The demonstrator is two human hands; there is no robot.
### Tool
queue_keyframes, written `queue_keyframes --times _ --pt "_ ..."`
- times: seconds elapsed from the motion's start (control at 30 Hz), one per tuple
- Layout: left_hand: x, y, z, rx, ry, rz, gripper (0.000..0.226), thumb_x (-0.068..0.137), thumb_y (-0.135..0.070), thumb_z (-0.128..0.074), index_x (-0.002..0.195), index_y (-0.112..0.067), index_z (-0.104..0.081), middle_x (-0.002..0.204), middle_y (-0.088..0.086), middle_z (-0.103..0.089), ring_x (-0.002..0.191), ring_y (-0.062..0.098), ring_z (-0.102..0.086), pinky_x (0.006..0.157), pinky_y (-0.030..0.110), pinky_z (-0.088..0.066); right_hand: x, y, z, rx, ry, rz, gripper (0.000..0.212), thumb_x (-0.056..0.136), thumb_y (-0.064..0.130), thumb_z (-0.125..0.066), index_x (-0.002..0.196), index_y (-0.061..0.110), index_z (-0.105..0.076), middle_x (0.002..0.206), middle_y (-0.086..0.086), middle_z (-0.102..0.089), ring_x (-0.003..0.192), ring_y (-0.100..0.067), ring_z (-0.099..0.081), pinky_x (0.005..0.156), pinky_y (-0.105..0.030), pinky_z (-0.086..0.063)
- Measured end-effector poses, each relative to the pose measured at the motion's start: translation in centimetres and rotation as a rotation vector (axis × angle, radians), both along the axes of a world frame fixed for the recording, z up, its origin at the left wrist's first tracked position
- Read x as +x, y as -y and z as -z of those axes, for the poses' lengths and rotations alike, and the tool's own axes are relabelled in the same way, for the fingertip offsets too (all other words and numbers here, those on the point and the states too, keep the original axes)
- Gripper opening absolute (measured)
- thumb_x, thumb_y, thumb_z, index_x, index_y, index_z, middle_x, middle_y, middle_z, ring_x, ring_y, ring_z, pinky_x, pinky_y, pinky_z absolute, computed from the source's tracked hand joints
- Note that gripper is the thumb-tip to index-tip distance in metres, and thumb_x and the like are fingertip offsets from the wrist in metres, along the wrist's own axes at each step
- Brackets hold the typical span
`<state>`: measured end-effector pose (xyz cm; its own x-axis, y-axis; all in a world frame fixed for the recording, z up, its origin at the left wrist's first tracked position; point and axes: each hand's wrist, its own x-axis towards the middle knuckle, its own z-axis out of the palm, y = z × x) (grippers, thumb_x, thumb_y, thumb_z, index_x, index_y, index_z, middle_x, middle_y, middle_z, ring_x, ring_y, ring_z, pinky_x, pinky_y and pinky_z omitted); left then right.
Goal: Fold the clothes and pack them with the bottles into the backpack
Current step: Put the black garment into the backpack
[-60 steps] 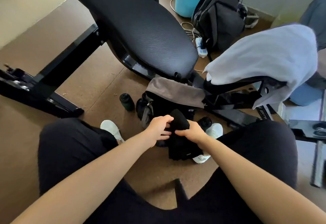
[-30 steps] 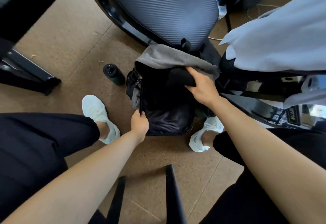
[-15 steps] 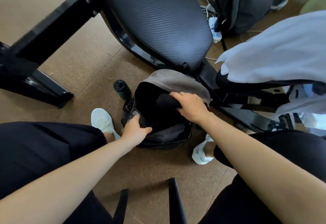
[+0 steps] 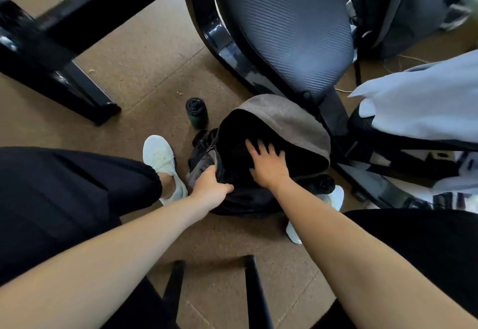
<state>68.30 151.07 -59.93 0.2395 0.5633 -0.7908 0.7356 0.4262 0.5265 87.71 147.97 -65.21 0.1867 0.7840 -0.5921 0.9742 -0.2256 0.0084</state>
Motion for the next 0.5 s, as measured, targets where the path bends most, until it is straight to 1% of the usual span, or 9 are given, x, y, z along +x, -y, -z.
queue_keyframes --times 0.03,0.1,0.17,0.27,0.33,0.37,0.4,0.43,0.5 --pt "0.0 0.0 0.1 -0.004 0.003 -0.003 0.069 0.093 -0.020 -0.072 0.153 -0.013 -0.038 0.153 0.004 -0.048 0.142 0.028 -0.043 0.114 0.041 -0.040 -0.2 -0.2 1.0 -0.173 -0.107 0.066 0.079 0.098 0.047 -0.055 0.163 0.030 -0.013 0.167 -0.009 -0.024 0.148 -0.040 -0.030 0.115 -0.056 -0.032" --pt "0.0 -0.1 0.0 -0.022 0.002 -0.015 0.071 0.094 -0.019 -0.071 0.155 -0.013 -0.035 0.156 0.004 -0.045 0.143 0.028 -0.042 0.114 0.040 -0.039 -0.4 -0.6 1.9 -0.400 -0.276 0.170 0.069 0.100 0.057 -0.047 0.161 0.031 -0.025 0.167 -0.007 -0.028 0.149 -0.036 -0.032 0.119 -0.051 -0.032" --pt "0.0 -0.1 -0.2 -0.045 0.010 -0.044 0.076 0.095 -0.020 -0.071 0.158 -0.014 -0.030 0.159 0.004 -0.040 0.146 0.028 -0.039 0.117 0.041 -0.038 -0.2 -0.1 1.5 -0.375 -0.293 0.194 0.063 0.101 0.057 -0.044 0.158 0.033 -0.032 0.163 -0.006 -0.035 0.146 -0.035 -0.037 0.116 -0.051 -0.035" --pt "0.1 0.0 -0.5 -0.075 0.025 -0.100 0.081 0.095 -0.020 -0.071 0.161 -0.015 -0.024 0.163 0.003 -0.034 0.148 0.028 -0.035 0.119 0.043 -0.035 0.9 1.3 -0.3 -0.198 -0.269 0.213 0.053 0.099 0.049 -0.055 0.147 0.027 -0.051 0.146 -0.010 -0.057 0.131 -0.035 -0.055 0.103 -0.044 -0.049" --pt "0.0 0.0 -0.7 -0.094 0.043 -0.135 0.085 0.095 -0.019 -0.071 0.162 -0.017 -0.019 0.165 0.002 -0.031 0.150 0.028 -0.032 0.121 0.044 -0.033 1.9 2.6 -1.3 0.150 -0.147 0.169 0.038 0.094 0.039 -0.065 0.124 0.017 -0.065 0.118 -0.013 -0.068 0.107 -0.037 -0.065 0.083 -0.042 -0.053" --pt "0.0 0.1 -0.8 -0.102 0.054 -0.154 0.086 0.096 -0.018 -0.071 0.163 -0.017 -0.018 0.166 0.002 -0.029 0.151 0.028 -0.031 0.121 0.044 -0.032 2.4 3.1 -1.8 0.344 -0.050 0.133 0.033 0.088 0.033 -0.072 0.112 0.011 -0.064 0.106 -0.014 -0.065 0.096 -0.038 -0.064 0.076 -0.043 -0.052" --pt "0.1 0.1 -1.1 -0.104 0.061 -0.170 0.086 0.096 -0.018 -0.070 0.163 -0.017 -0.016 0.166 0.002 -0.028 0.151 0.028 -0.030 0.121 0.044 -0.031 3.1 3.3 -2.3 0.486 0.049 0.130 0.037 0.081 0.029 -0.079 0.106 0.008 -0.060 0.100 -0.015 -0.060 0.090 -0.038 -0.060 0.072 -0.045 -0.050" --pt "0.2 0.1 -1.2 -0.106 0.066 -0.185 0.086 0.097 -0.017 -0.070 0.163 -0.017 -0.015 0.166 0.002 -0.027 0.152 0.029 -0.029 0.121 0.043 -0.031 3.8 3.2 -2.7 0.566 0.131 0.174 0.047 0.075 0.027 -0.084 0.106 0.006 -0.056 0.100 -0.016 -0.056 0.089 -0.038 -0.056 0.073 -0.047 -0.049" --pt "0.4 0.0 -1.7 -0.098 0.061 -0.202 0.086 0.097 -0.017 -0.069 0.163 -0.015 -0.015 0.166 0.004 -0.027 0.152 0.030 -0.028 0.121 0.043 -0.030 5.5 2.4 -3.2 0.544 0.217 0.294 0.071 0.069 0.030 -0.088 0.122 0.007 -0.048 0.109 -0.020 -0.052 0.099 -0.040 -0.050 0.085 -0.049 -0.046"
